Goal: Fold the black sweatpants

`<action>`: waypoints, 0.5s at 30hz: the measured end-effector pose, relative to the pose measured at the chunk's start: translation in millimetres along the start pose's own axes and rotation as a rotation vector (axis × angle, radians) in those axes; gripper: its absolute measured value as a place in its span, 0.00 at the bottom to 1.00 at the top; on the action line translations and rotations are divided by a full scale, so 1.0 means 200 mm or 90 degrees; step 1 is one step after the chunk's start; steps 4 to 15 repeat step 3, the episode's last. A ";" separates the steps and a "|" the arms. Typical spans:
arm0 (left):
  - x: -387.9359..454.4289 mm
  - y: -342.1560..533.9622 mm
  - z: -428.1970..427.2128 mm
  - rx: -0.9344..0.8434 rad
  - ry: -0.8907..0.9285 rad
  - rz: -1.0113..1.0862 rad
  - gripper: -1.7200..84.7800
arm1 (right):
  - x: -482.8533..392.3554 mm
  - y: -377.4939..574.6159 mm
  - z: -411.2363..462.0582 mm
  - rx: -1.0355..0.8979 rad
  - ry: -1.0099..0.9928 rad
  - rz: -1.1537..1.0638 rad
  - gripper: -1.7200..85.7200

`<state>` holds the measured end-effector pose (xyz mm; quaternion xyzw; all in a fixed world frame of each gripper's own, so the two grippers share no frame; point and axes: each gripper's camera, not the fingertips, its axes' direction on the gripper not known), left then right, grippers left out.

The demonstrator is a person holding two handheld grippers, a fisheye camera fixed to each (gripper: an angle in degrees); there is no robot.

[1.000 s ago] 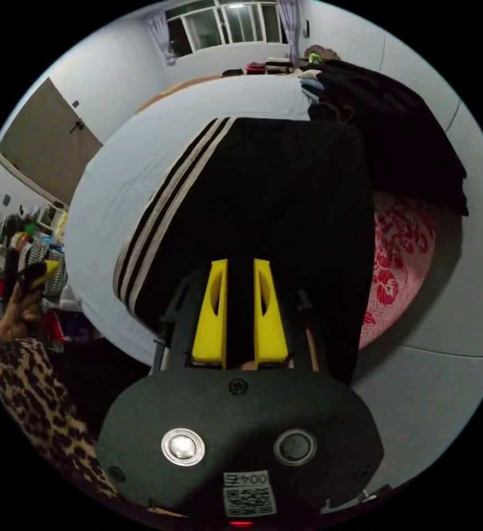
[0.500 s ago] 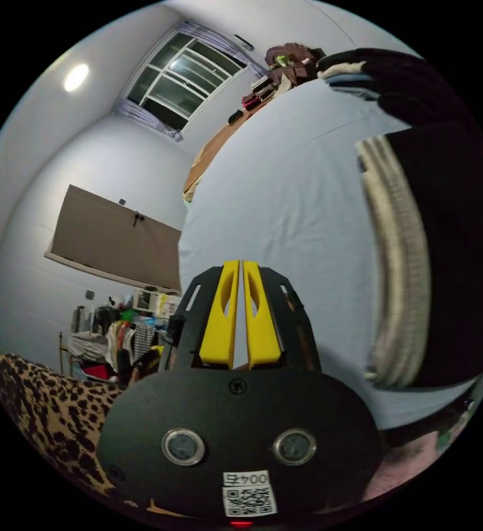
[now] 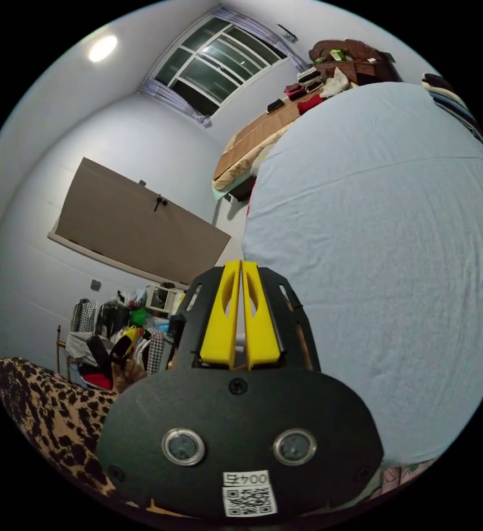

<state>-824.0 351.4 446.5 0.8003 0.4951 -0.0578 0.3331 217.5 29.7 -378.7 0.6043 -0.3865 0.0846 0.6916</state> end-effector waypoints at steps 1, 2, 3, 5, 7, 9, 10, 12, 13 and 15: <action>-0.04 -0.12 0.02 -0.011 0.020 -0.009 0.03 | -0.01 -0.06 0.08 0.006 0.006 0.011 0.01; -0.08 -0.24 0.03 -0.014 0.032 -0.015 0.03 | -0.02 -0.12 0.17 0.013 0.009 0.021 0.01; -0.11 -0.31 0.03 -0.016 0.035 -0.019 0.03 | -0.02 -0.16 0.23 0.015 0.010 0.027 0.01; -0.11 -0.31 0.03 -0.016 0.035 -0.019 0.03 | -0.02 -0.16 0.23 0.015 0.010 0.027 0.01; -0.11 -0.31 0.03 -0.016 0.035 -0.019 0.03 | -0.02 -0.16 0.23 0.015 0.010 0.027 0.01; -0.11 -0.31 0.03 -0.016 0.035 -0.019 0.03 | -0.02 -0.16 0.23 0.015 0.010 0.027 0.01; -0.11 -0.31 0.03 -0.016 0.035 -0.019 0.03 | -0.02 -0.16 0.23 0.015 0.010 0.027 0.01; -0.11 -0.31 0.03 -0.016 0.035 -0.019 0.03 | -0.02 -0.16 0.23 0.015 0.010 0.027 0.01; -0.11 -0.31 0.03 -0.016 0.035 -0.019 0.03 | -0.02 -0.16 0.23 0.015 0.010 0.027 0.01; -0.11 -0.31 0.03 -0.016 0.035 -0.019 0.03 | -0.02 -0.16 0.23 0.015 0.010 0.027 0.01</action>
